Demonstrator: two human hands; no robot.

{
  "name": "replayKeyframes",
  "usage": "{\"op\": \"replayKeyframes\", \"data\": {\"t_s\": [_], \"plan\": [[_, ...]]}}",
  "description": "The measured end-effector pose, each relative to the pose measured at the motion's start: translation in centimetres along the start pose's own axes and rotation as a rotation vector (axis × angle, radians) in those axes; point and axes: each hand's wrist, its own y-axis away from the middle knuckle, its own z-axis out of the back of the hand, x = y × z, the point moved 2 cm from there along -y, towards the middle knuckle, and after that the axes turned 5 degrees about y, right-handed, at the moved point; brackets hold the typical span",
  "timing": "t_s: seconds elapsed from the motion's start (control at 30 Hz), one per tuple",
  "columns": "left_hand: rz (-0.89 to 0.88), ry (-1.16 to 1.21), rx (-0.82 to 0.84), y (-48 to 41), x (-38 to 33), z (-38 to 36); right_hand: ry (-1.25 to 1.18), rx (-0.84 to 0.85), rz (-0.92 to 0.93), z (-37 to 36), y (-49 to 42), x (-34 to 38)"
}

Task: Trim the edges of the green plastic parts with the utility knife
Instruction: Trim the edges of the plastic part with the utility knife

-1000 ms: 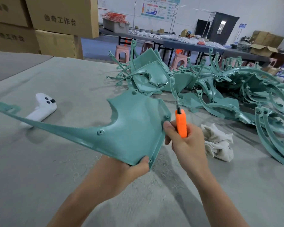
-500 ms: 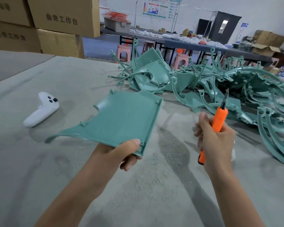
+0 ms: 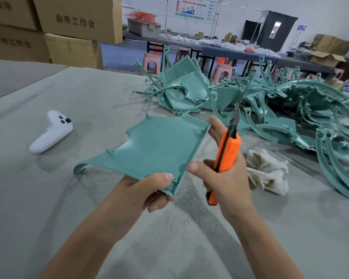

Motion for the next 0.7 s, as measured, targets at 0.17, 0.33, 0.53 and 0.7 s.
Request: {"op": "replayKeyframes", "data": {"t_s": [0.17,0.33,0.53,0.7], "plan": [[0.064,0.112,0.053,0.4,0.1,0.0,-0.144,-0.129,-0.067,1.0,-0.5,-0.6],[0.105,0.168,0.065,0.6,0.1,-0.1,-0.278,-0.136,-0.062,1.6,-0.9,-1.1],[0.098,-0.066,0.114,0.7,-0.2,-0.6,-0.369,-0.225,-0.096,2.0,-1.1,-1.9],[0.155,-0.316,0.129,0.7,0.2,0.0,-0.375,-0.224,-0.162,2.4,-1.0,-1.8]]}}
